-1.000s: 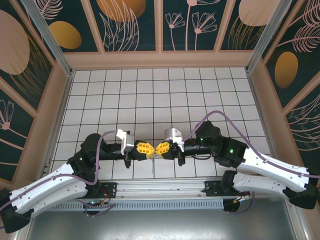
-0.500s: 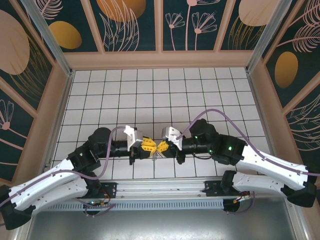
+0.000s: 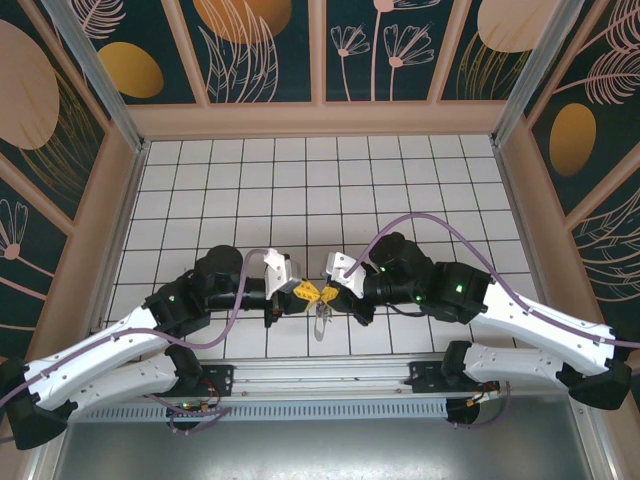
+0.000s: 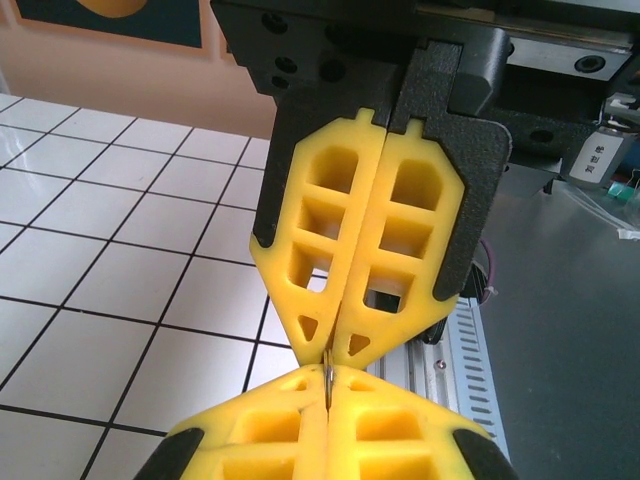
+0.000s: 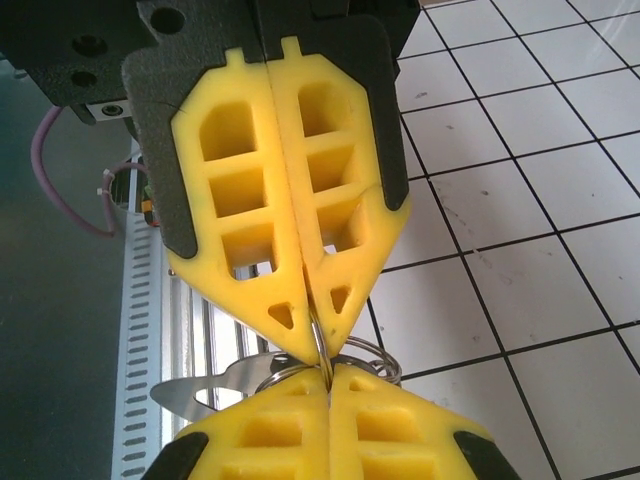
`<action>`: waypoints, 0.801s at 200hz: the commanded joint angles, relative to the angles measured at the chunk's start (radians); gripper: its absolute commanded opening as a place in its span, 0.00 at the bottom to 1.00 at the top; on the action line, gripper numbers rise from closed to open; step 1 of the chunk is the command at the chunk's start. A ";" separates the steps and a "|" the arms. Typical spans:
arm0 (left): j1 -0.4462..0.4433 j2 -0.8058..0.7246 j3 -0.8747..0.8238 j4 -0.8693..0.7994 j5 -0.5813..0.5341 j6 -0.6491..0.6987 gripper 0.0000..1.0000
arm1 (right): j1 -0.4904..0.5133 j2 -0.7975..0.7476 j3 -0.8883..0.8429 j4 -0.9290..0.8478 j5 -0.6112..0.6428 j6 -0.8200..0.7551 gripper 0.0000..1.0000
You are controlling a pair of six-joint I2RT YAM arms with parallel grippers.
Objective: Put the keys on the keyring
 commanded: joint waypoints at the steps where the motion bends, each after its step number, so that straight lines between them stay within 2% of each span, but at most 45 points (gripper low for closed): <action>1: 0.001 -0.051 -0.017 0.066 0.023 -0.027 0.00 | 0.007 -0.026 -0.009 0.089 -0.027 0.011 0.00; 33: 0.001 -0.099 -0.079 0.209 0.043 -0.095 0.00 | 0.007 -0.065 -0.104 0.254 -0.118 0.060 0.14; 58: 0.001 -0.115 -0.109 0.267 0.045 -0.109 0.00 | 0.006 -0.071 -0.152 0.346 -0.162 0.087 0.16; 100: 0.001 -0.145 -0.187 0.435 0.050 -0.159 0.00 | 0.007 -0.070 -0.172 0.383 -0.164 0.095 0.14; 125: 0.001 -0.157 -0.238 0.542 0.061 -0.202 0.00 | 0.007 -0.082 -0.178 0.390 -0.146 0.087 0.09; 139: 0.001 -0.155 -0.249 0.548 0.059 -0.208 0.00 | 0.007 -0.091 -0.178 0.391 -0.140 0.076 0.00; 160: 0.002 -0.144 -0.224 0.460 0.052 -0.188 0.00 | 0.006 -0.111 -0.178 0.378 -0.123 0.067 0.00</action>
